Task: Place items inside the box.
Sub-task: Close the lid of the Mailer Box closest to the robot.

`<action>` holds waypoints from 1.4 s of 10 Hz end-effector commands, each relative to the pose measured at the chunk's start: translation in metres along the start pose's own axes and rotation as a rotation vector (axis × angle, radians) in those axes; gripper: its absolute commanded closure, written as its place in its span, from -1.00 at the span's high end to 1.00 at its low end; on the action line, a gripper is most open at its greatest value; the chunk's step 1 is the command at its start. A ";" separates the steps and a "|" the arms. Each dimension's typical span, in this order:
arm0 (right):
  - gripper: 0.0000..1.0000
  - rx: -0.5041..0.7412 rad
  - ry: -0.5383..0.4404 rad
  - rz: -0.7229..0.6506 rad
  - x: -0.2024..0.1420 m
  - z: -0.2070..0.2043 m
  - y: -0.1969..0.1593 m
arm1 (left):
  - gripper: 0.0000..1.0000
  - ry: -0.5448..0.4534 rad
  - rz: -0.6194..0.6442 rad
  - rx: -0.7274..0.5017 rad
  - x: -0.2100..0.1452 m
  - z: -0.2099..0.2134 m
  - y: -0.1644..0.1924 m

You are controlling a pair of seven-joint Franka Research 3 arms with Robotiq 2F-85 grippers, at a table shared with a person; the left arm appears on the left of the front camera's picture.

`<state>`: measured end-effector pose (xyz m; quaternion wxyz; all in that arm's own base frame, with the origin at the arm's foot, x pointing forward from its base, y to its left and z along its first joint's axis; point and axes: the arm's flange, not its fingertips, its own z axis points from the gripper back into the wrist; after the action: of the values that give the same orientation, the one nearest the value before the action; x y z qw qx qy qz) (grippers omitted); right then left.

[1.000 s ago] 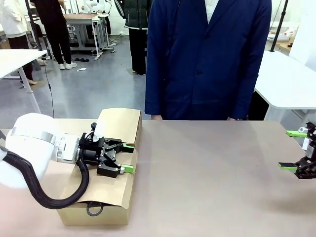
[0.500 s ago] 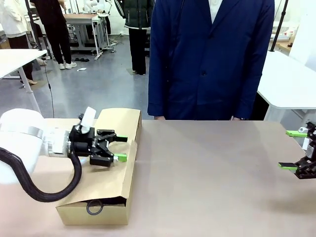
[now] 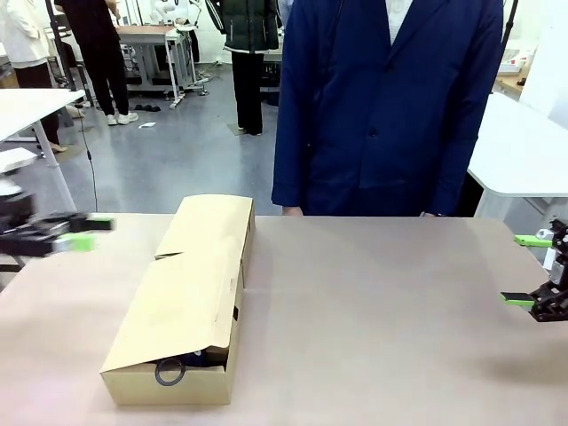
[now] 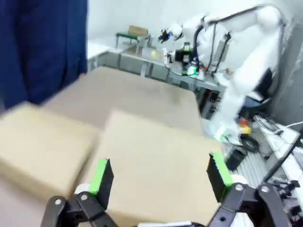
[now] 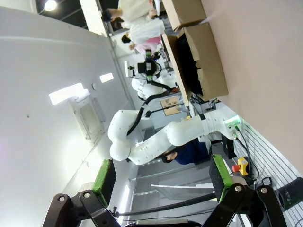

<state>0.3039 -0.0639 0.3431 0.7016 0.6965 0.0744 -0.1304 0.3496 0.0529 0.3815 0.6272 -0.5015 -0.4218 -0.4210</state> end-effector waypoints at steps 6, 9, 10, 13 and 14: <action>1.00 -0.014 -0.002 -0.012 -0.002 0.002 0.003 | 1.00 -0.207 1.110 0.082 -0.022 0.084 -0.074; 1.00 -0.014 -0.002 -0.012 -0.002 0.002 0.003 | 1.00 -0.011 0.949 0.080 -0.024 0.110 -0.070; 1.00 -0.014 -0.002 -0.012 -0.002 0.002 0.003 | 1.00 -0.011 0.949 0.080 -0.024 0.110 -0.070; 1.00 -0.014 -0.002 -0.012 -0.002 0.002 0.003 | 1.00 -0.011 0.949 0.080 -0.024 0.110 -0.070; 1.00 -0.014 -0.002 -0.012 -0.002 0.002 0.003 | 1.00 -0.011 0.949 0.080 -0.024 0.110 -0.070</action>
<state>0.3038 -0.0640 0.3431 0.7017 0.6965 0.0743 -0.1305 0.2666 0.1518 0.3945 0.7676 -0.6170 -0.1608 -0.0657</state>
